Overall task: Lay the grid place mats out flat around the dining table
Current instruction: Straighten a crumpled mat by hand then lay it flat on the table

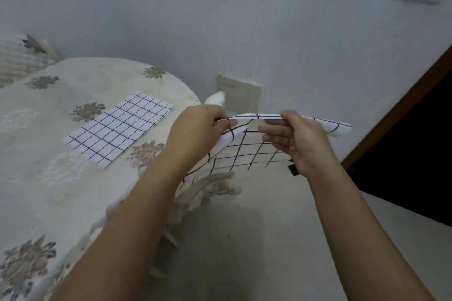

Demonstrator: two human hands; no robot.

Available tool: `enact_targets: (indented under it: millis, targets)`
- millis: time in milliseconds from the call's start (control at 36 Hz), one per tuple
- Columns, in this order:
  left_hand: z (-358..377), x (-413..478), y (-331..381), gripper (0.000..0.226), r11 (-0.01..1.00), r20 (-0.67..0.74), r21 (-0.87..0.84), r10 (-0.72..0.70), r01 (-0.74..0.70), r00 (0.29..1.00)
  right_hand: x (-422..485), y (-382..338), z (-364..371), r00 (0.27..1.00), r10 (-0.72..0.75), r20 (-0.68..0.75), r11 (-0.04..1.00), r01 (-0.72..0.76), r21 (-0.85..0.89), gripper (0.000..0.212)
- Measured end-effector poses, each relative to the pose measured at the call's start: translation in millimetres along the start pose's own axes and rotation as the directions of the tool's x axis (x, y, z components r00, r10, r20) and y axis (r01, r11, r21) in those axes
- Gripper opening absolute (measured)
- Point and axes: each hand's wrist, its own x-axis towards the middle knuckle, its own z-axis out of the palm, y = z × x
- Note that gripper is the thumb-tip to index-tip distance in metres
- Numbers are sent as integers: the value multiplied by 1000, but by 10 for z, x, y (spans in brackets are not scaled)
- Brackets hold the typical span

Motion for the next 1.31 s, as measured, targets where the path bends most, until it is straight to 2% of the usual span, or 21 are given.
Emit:
enact_targets:
  millis: [139,278,333,444,583,667,750,861,972,1139,1306]
  targets:
    - [303,469,336,29,997,58,-49,56,-53,997,289,-229,-486,988,-117,-105,993,114,-35,32]
    - [638,1034,526,34,995,123,-58,91,-85,988,760,-327,-853,917,-354,-184,929,321,-185,21]
    - [795,1299,564,41,994,160,-69,97,-87,982,1006,-366,-965,898,-407,-168,902,367,-225,14]
    - [1108,1929,598,48,991,218,-109,95,-72,971,1616,-501,-1117,899,-426,-101,875,381,-297,10]
    - [1346,2814,577,47,988,218,-104,136,-115,966,2459,-827,-1154,872,-488,26,706,412,-577,30]
    - [1423,3300,542,45,990,221,-102,117,-96,968,2949,-1048,-1140,901,-420,106,630,373,-681,37]
    - [1494,3757,489,44,994,223,-85,78,-61,972,3439,-1229,-1118,924,-359,131,578,331,-746,18]
    - [1624,4291,387,43,999,218,0,42,-43,975,4065,-1384,-1070,930,-338,142,574,323,-753,13]
    - [1751,4823,206,44,1000,182,1,-17,17,983,4783,-1510,-987,926,-306,220,563,362,-743,12]
    - [1736,5512,-110,43,988,51,41,-149,147,987,5852,-1697,-672,861,-284,421,532,507,-678,11]
    - [1562,5937,-428,46,956,-128,41,-283,290,951,6577,-1917,-138,777,-222,589,522,605,-601,12]
